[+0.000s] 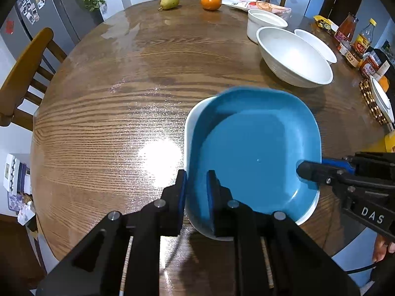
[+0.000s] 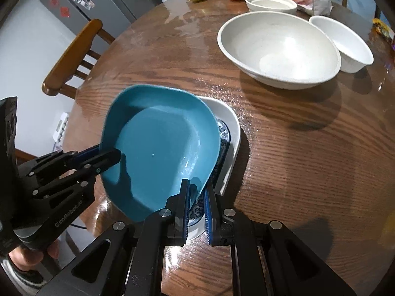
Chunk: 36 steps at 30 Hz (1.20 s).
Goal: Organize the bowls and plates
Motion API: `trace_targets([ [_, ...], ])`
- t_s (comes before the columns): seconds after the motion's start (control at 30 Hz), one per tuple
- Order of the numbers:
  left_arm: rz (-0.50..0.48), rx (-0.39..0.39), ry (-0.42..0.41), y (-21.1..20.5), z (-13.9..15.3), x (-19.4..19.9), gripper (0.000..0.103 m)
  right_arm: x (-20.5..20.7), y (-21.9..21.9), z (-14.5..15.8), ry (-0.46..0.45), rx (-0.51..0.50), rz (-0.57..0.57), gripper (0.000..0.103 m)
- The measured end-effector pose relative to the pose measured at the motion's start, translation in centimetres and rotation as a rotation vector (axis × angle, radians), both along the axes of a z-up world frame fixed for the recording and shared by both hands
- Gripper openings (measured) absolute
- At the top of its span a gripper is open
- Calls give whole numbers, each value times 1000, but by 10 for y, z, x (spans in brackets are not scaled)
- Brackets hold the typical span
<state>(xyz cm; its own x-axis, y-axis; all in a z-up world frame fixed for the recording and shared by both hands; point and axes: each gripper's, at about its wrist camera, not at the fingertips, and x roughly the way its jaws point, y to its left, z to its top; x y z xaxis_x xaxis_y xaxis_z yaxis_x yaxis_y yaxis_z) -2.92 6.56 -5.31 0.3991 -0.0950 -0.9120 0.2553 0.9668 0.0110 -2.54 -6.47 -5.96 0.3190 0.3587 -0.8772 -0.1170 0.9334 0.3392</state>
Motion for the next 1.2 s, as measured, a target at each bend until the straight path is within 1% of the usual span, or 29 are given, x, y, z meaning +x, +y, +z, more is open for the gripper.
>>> trace_targets([
  [0.2,-1,-4,2,1,0,-1,17,2,-1,1,3,-13,-6,11],
  [0.27,6,-14,4,3,1,-1,24,2,-1,2,2,-10,-18,11],
  [0.33,17,-24,-7,6,5,-1,44,2,-4,6,-13,-23,-43,12],
  [0.37,21,-28,-12,7,6,-1,47,2,-8,9,-23,-17,-62,14],
  [0.43,32,-37,-31,9,13,0,54,1,-15,12,-34,-2,-88,25],
  [0.47,36,-41,-40,10,16,1,56,1,-21,14,-40,3,-110,37],
  [0.5,41,-47,-50,11,20,2,61,0,-28,16,-50,14,-140,48],
  [0.57,52,-58,-66,11,25,4,67,-1,-40,20,-64,28,-178,54],
  [0.63,63,-68,-78,11,30,9,75,-4,-55,23,-76,41,-223,54],
  [0.7,65,-87,-83,8,35,15,76,-7,-71,24,-76,52,-273,54],
  [0.83,34,-146,-99,-10,47,33,76,-7,-98,25,-73,61,-355,54],
  [0.93,6,-180,-115,-29,52,49,76,1,-115,28,-86,72,-414,54],
  [1.0,-7,-203,-110,-43,52,65,76,10,-126,29,-96,91,-448,54],
  [1.1,3,-204,-79,-61,44,89,76,22,-135,30,-110,94,-466,54],
  [1.2,25,-169,-52,-75,31,110,76,41,-143,23,-93,105,-477,54],
])
